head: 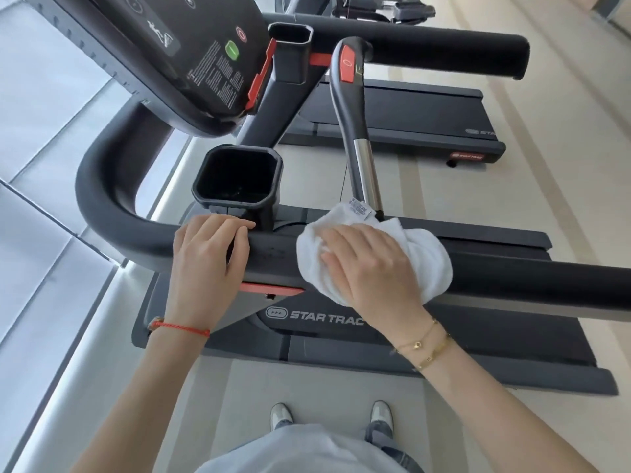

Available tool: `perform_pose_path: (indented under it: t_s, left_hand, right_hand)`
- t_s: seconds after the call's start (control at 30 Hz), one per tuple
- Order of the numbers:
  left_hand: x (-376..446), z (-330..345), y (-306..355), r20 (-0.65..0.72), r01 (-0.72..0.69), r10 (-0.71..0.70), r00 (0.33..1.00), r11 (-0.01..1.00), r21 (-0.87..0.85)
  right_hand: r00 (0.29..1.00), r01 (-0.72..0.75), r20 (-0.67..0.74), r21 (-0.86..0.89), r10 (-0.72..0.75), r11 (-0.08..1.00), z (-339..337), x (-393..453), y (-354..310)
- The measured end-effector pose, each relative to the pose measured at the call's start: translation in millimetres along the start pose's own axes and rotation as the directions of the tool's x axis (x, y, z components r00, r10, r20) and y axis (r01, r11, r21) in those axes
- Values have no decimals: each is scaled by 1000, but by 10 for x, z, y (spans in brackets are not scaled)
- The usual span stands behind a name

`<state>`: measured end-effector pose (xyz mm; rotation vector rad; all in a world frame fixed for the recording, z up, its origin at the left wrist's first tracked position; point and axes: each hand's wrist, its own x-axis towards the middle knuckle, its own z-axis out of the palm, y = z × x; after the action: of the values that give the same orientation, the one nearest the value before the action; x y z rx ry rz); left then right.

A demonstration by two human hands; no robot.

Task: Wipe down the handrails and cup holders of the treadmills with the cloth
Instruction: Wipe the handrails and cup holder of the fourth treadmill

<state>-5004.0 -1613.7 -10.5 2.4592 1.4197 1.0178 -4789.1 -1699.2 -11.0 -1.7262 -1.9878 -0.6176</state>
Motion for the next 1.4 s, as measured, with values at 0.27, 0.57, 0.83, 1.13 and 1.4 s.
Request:
perform_pose_path:
  t_s: [0.27, 0.57, 0.83, 1.13, 1.4]
  left_hand:
    - [57, -2, -97, 26, -74, 75, 997, 997, -30]
    - [58, -1, -100, -9, -80, 80, 997, 997, 3]
    - [45, -9, -70, -20, -85, 85, 996, 996, 6]
    - [47, 41, -37, -61, -55, 58, 996, 997, 47]
    - [48, 32, -26, -64, -66, 70, 996, 996, 55]
  right_hand:
    - [993, -104, 58, -9, 105, 994, 240, 428, -585]
    - [973, -229, -55, -57, 226, 972, 73, 175, -272]
    - [985, -175, -9, 8, 175, 985, 235, 437, -655]
    - [951, -303, 40, -48, 305, 952, 73, 330, -382]
    - [995, -52, -80, -7, 51, 999, 168, 226, -498]
